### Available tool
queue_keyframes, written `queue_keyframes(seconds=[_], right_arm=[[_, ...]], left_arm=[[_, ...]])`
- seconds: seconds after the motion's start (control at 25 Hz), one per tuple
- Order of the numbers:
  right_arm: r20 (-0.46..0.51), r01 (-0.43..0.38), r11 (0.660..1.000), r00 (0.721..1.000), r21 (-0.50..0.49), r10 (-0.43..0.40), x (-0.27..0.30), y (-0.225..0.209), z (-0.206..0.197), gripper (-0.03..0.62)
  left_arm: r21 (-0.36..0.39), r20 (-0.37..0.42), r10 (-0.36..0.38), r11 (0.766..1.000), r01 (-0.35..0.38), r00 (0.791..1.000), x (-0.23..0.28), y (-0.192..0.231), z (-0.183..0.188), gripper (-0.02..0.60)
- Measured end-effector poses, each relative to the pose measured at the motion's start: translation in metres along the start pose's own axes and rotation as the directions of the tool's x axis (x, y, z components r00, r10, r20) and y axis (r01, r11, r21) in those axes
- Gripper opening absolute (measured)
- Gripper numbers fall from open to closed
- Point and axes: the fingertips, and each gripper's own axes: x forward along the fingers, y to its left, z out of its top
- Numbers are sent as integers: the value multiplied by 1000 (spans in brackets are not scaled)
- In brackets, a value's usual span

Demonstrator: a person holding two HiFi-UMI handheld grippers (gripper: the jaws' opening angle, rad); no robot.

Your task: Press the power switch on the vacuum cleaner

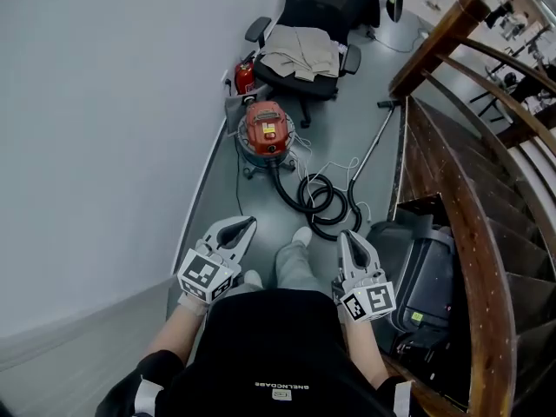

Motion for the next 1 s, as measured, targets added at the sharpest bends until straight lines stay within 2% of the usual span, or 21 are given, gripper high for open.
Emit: queue_keyframes(seconds=[0.32,0.6,0.8,1.0], right_arm=[[-2,-42,999,999,-8,42,55,-92,32,29],[-11,-70,998,998,0,70,83,-177,56,29],[-19,-94,995,995,12,94,105,-201,63,29],[-23,-111,994,994,24,111,124,-203,66,29]], left_arm=[[6,-1,40,999,-40,999,96,24,33,15],[-3,-15,71,997,-71,997,187,25,59,15],[-8,-33,70,998,-70,997,222,30,64,15],[-23,-51,72,997,-73,996,235,42,63,15]])
